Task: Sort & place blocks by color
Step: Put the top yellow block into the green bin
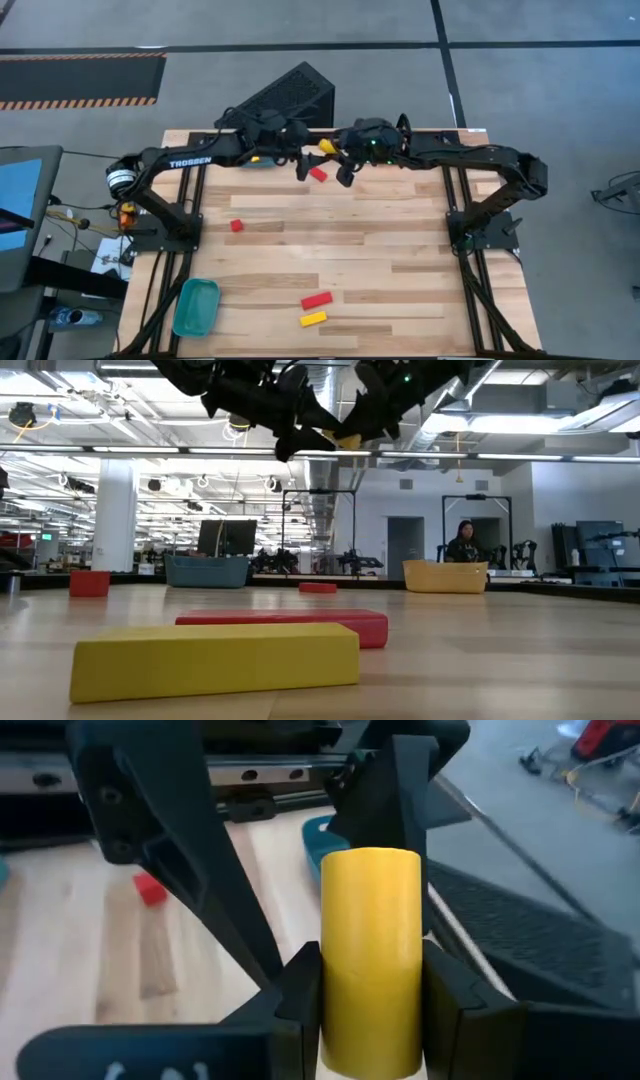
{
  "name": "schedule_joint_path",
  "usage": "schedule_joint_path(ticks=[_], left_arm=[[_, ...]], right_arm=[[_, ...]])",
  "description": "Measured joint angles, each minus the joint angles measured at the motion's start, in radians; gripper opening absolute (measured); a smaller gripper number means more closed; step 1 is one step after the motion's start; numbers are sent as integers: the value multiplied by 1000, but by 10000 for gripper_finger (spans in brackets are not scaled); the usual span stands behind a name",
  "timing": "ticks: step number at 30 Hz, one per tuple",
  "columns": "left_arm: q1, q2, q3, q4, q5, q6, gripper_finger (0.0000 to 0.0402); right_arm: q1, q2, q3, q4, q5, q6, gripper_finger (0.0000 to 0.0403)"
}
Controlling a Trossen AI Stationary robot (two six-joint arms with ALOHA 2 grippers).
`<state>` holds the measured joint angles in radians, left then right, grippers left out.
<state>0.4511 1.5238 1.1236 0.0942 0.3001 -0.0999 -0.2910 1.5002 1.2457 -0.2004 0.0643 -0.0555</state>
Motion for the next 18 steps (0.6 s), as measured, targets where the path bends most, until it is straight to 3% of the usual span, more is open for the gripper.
schedule_joint_path(ticks=[7,13,18], left_arm=[[3,1,0,28,21,-36,252],[4,1,0,26,45,-44,188],[19,1,0,29,50,-94,154]], right_arm=[[26,4,0,8,54,-85,113],[26,4,0,4,51,-111,113],[28,5,1,-3,111,-223,113]])
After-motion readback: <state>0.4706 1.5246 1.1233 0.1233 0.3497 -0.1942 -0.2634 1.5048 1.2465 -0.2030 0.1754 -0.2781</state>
